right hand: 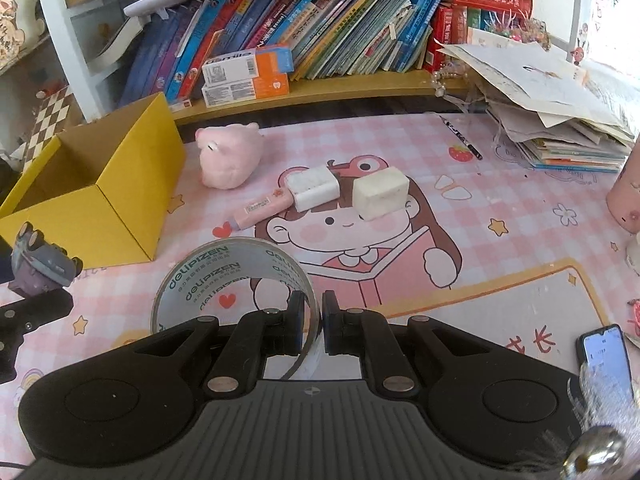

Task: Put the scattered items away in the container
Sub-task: 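Lift the toy truck and tape roll and carry both toward the yellow box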

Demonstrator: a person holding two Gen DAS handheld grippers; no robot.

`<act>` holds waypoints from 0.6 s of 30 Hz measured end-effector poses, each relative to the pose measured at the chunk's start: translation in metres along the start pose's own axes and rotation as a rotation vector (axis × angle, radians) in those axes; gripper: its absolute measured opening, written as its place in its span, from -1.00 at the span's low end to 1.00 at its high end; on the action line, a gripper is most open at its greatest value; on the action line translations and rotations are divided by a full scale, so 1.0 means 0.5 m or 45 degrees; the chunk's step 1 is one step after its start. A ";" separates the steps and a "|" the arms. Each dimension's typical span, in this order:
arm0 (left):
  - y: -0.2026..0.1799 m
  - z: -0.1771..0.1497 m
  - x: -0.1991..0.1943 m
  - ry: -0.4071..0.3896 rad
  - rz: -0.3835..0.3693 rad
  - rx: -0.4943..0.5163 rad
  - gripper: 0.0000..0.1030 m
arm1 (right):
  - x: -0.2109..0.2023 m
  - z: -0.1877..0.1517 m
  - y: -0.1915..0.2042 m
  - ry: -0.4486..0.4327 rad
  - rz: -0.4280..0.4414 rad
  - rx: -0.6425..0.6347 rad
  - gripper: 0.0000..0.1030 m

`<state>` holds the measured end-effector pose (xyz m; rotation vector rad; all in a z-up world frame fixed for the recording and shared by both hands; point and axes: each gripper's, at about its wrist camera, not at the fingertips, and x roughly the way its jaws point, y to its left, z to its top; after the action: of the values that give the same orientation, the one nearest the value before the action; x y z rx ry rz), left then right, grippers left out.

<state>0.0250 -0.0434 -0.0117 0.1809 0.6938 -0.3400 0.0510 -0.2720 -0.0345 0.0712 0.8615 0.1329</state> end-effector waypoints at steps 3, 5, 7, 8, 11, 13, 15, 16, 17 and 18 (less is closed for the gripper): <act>-0.001 -0.002 -0.008 -0.014 0.005 0.000 0.14 | -0.005 0.000 0.003 -0.009 0.001 -0.005 -0.82; -0.001 -0.003 -0.010 -0.020 0.006 -0.001 0.14 | -0.009 0.000 0.005 -0.018 0.003 -0.013 -0.82; -0.002 -0.004 -0.012 -0.023 0.006 0.001 0.14 | -0.014 0.000 0.007 -0.026 0.006 -0.018 -0.82; -0.003 -0.005 -0.014 -0.025 0.005 0.003 0.14 | -0.016 -0.001 0.007 -0.028 0.007 -0.018 -0.82; -0.005 -0.008 -0.018 -0.031 0.005 0.008 0.14 | -0.022 -0.003 0.008 -0.039 0.009 -0.019 -0.82; -0.006 -0.009 -0.021 -0.034 0.006 0.010 0.14 | -0.026 -0.004 0.008 -0.047 0.010 -0.018 -0.82; -0.006 -0.011 -0.023 -0.038 0.008 0.011 0.14 | -0.029 -0.004 0.009 -0.054 0.010 -0.020 -0.82; -0.006 -0.011 -0.025 -0.040 0.009 0.010 0.14 | -0.030 -0.004 0.010 -0.057 0.011 -0.022 -0.82; -0.005 -0.012 -0.026 -0.042 0.010 0.009 0.14 | -0.032 -0.005 0.011 -0.059 0.011 -0.024 -0.82; -0.005 -0.013 -0.028 -0.045 0.012 0.008 0.14 | -0.033 -0.005 0.013 -0.060 0.012 -0.027 -0.82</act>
<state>0.0105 -0.0404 -0.0075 0.1835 0.6572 -0.3358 0.0381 -0.2681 -0.0230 0.0583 0.8125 0.1486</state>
